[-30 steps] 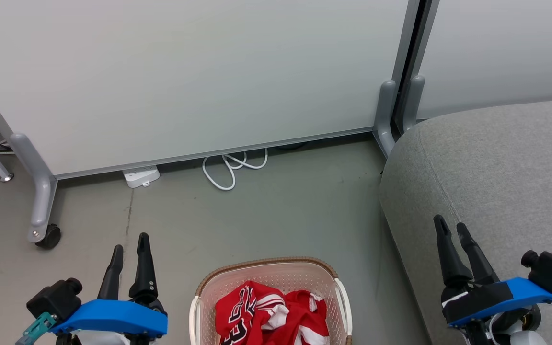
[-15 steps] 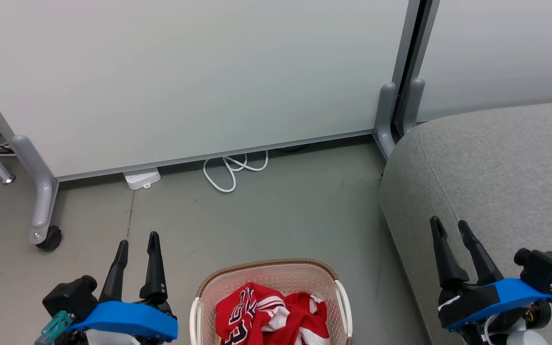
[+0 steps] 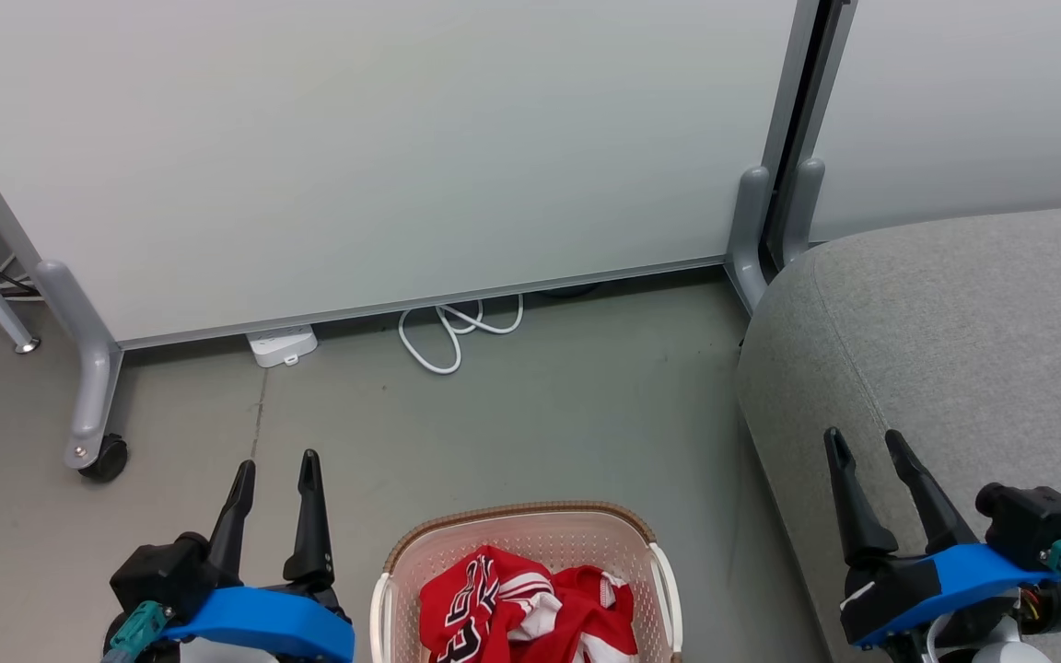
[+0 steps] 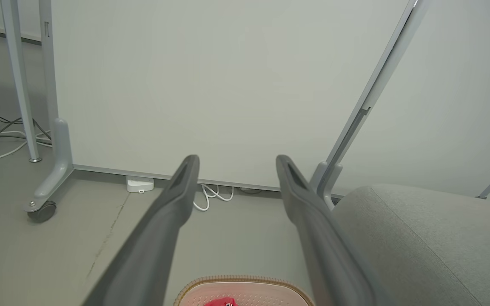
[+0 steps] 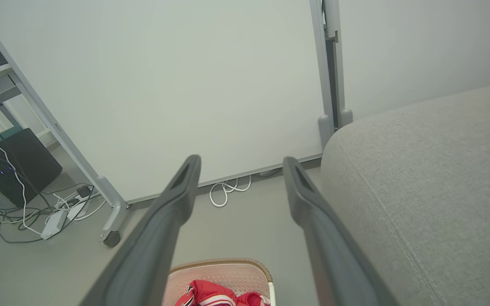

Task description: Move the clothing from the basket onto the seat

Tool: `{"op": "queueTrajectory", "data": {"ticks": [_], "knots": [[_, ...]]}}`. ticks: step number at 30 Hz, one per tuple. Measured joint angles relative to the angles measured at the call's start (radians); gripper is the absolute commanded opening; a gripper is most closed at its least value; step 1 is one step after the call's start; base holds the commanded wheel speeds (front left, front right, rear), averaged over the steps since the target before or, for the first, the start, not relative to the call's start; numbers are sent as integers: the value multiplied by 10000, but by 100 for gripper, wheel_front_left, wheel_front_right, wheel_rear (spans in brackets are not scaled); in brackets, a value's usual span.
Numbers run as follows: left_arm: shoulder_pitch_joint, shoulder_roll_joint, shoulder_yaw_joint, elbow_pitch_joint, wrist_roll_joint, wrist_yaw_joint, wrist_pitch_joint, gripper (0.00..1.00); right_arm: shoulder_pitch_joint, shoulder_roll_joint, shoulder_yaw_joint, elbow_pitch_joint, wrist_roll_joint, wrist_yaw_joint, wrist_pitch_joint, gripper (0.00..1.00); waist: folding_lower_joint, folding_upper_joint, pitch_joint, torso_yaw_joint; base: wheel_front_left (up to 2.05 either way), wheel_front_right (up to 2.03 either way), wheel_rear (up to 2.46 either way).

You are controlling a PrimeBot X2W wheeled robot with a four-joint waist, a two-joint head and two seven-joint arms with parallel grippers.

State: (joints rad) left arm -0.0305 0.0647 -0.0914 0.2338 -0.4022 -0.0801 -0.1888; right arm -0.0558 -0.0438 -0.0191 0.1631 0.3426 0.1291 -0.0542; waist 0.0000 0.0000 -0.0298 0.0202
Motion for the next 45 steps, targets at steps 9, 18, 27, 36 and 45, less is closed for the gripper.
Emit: {"op": "queueTrajectory", "data": {"ticks": [9,18,27,36,45], "knots": [[82,-35,-4,8,426,-15,-205,100,36,-12,-73,-46,-740,2,-13,100,0,0,-28,34,0,0,0],[105,-86,8,203,401,-134,-391,100,168,-19,-159,-69,-1486,2,-35,100,0,0,-100,111,0,0,0],[105,-94,-173,316,830,-130,-556,100,174,-25,-148,-134,-2188,4,-90,100,0,0,-124,122,0,0,0],[105,-94,-222,336,1333,-117,-702,100,180,-29,-150,-155,-2803,13,-198,100,0,0,-128,128,0,0,0],[105,-94,-224,349,1417,-117,-731,100,180,-31,-102,-127,-2876,13,-263,100,0,0,-108,119,0,0,0]]}}
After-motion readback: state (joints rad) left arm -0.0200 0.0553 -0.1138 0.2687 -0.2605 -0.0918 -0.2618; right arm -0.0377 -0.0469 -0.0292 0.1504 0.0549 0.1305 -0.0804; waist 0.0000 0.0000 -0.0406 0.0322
